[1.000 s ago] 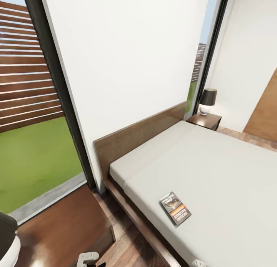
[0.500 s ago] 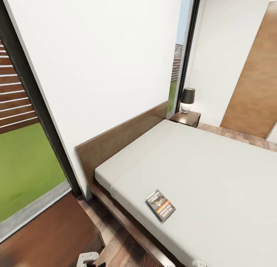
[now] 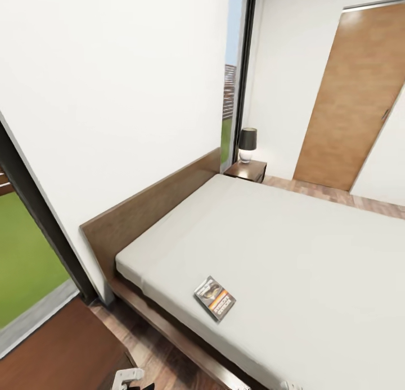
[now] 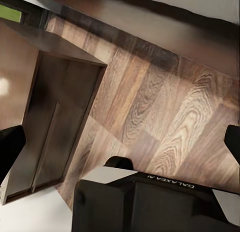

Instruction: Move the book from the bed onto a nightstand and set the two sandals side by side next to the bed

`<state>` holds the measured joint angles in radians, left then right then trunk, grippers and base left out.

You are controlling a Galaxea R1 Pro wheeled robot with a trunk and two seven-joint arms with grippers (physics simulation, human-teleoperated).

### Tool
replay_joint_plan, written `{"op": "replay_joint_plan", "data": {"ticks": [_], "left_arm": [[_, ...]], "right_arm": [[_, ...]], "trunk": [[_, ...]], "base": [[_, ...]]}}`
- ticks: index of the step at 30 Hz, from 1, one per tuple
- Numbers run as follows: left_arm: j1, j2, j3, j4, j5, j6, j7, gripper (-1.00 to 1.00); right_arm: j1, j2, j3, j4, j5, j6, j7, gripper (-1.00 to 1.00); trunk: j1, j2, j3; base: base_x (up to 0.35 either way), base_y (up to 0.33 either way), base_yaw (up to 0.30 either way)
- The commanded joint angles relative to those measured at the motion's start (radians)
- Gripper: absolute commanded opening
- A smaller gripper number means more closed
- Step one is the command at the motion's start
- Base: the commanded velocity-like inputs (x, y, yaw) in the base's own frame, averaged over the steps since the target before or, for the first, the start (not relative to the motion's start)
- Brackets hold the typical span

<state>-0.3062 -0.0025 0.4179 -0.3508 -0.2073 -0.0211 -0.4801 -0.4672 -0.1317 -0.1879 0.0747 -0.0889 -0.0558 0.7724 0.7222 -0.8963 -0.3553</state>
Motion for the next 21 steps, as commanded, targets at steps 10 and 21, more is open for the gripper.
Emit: {"op": "replay_joint_plan", "data": {"ticks": [10, 21], "left_arm": [[-0.001, -0.001, 0.009, 0.000, -0.011, -0.002, -0.006, 1.00], [-0.001, -0.001, 0.008, 0.000, -0.011, -0.002, -0.006, 1.00]], "right_arm": [[-0.002, 0.000, 0.004, 0.005, -0.009, -0.006, 0.004, 1.00], [-0.002, 0.000, 0.004, 0.006, -0.009, -0.006, 0.004, 1.00]], "trunk": [[-0.038, 0.069, 0.030], [-0.080, 0.146, 0.065]], "base": [[0.000, 0.000, -0.284], [0.000, 0.000, -0.284]]}}
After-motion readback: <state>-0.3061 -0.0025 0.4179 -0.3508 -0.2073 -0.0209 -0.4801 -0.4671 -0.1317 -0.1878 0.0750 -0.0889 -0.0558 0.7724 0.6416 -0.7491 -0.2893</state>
